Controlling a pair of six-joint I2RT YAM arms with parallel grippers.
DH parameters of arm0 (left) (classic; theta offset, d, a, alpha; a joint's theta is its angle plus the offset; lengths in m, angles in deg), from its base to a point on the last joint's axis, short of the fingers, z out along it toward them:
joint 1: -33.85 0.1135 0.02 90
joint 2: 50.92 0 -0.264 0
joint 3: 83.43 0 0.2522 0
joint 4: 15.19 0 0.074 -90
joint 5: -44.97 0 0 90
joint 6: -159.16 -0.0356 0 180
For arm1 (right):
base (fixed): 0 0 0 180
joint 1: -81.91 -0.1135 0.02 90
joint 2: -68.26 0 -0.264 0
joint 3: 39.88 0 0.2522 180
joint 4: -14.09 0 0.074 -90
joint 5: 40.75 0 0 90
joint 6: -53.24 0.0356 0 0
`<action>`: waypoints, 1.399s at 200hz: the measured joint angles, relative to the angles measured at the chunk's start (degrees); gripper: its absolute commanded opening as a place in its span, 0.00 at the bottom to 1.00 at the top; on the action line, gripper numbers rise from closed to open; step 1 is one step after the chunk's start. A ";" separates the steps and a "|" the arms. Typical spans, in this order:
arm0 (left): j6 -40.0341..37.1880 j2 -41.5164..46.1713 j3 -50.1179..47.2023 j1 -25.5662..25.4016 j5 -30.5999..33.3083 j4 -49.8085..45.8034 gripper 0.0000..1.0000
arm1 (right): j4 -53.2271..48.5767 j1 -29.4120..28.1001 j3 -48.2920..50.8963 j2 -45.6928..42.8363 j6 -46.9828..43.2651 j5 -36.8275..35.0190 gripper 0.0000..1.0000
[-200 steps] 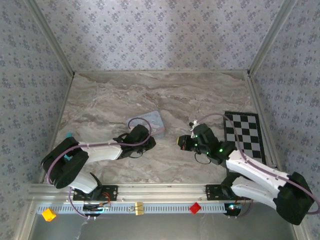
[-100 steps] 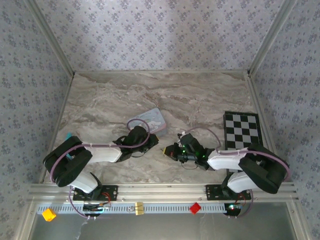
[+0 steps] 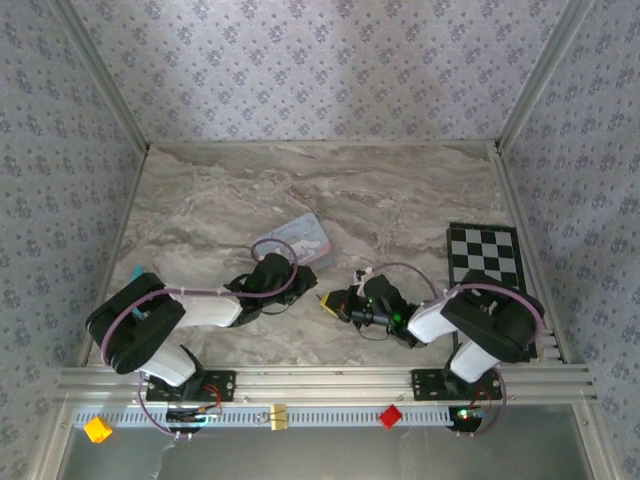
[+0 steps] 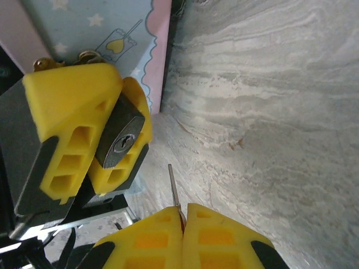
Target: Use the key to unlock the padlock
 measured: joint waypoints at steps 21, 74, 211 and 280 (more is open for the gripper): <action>0.42 0.59 -0.46 0.22 -0.28 0.11 0.00 | 8.13 0.39 0.79 5.38 2.14 -0.09 0.00; 0.42 0.98 -1.01 0.74 -0.48 0.44 0.00 | 17.25 0.68 1.57 10.36 4.52 -0.11 0.00; 4.31 2.80 -3.56 3.10 -2.82 4.52 0.00 | 19.96 1.40 0.37 7.34 5.01 0.37 0.00; 6.29 4.28 -4.70 3.21 -3.19 5.14 0.00 | 20.11 1.25 -1.07 7.34 4.98 0.57 0.00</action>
